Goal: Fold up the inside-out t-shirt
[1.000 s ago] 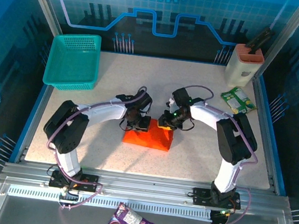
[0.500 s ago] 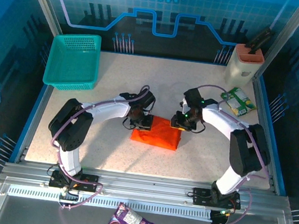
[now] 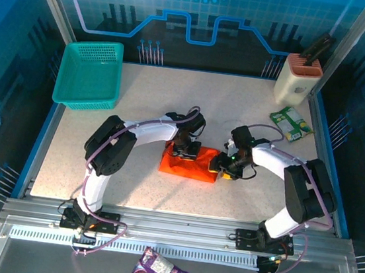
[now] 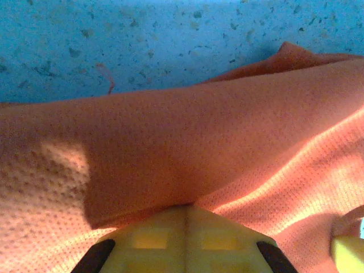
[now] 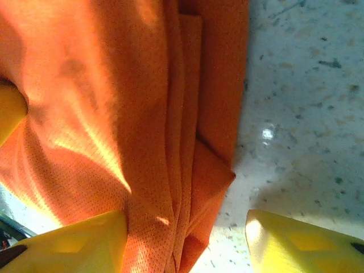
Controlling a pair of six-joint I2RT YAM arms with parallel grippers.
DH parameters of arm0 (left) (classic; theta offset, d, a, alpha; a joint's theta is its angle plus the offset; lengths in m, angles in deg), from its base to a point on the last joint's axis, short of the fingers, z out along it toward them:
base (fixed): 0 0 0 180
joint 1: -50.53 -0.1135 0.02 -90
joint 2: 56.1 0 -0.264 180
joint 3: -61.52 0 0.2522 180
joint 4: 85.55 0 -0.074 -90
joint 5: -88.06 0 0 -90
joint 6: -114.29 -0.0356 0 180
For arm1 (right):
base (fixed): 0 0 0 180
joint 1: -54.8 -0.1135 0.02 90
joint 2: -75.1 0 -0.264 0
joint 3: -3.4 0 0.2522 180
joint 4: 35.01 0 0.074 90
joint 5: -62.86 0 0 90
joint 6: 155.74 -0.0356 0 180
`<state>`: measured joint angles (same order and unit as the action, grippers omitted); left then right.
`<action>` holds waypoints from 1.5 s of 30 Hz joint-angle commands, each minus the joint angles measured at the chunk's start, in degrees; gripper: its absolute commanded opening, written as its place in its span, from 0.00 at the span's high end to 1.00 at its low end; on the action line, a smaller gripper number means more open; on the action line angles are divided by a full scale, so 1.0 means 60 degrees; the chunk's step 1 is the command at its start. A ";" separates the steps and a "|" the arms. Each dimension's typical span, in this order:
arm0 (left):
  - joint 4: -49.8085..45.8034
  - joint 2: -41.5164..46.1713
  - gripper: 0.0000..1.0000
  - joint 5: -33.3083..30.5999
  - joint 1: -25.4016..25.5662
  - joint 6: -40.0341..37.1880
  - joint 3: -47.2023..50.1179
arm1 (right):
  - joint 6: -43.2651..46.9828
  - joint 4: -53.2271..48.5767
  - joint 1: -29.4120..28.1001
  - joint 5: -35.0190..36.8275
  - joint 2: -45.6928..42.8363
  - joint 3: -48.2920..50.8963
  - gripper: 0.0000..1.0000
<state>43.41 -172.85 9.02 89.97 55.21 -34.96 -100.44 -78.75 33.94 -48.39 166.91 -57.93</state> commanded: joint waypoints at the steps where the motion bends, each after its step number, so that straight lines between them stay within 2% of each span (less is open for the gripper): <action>1: -0.0437 -0.0035 0.94 -0.0023 0.0004 -0.0260 0.0066 | -0.0120 0.0553 0.0155 -0.0305 0.0274 0.0175 0.41; 6: -0.0362 -0.0022 0.93 0.0063 0.0016 -0.0216 0.0200 | -0.0339 0.1292 0.0225 -0.0848 0.0194 0.0469 0.44; 23: -0.0368 0.0005 0.94 0.0048 0.0011 -0.0172 0.0243 | -0.0490 0.2169 0.0328 -0.1423 0.0039 0.0764 0.59; 31: -0.0326 0.0003 0.94 0.0088 0.0010 -0.0135 0.0263 | -0.0293 0.2257 0.0325 -0.1453 0.0217 0.0751 0.56; 34: -0.0348 0.0041 0.94 0.0057 0.0004 -0.0136 0.0273 | -0.0283 0.2137 0.0319 -0.1256 0.0157 0.0716 0.63; 38: -0.0299 0.0332 0.93 -0.0102 0.0017 -0.0059 0.0306 | -0.0196 0.1759 0.0329 -0.0819 0.0035 0.0649 0.77; 41: -0.0249 0.0826 0.88 -0.0333 -0.0047 0.0012 0.0310 | -0.0014 0.1381 0.0328 -0.0708 0.0021 0.0481 0.89; 45: -0.0489 0.1389 0.83 -0.1016 -0.0322 0.0062 0.0359 | 0.0430 0.0348 0.0335 -0.0150 0.0049 0.0000 0.97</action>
<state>43.02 -168.87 6.81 89.44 55.47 -33.43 -100.46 -70.62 36.08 -52.70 167.50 -55.31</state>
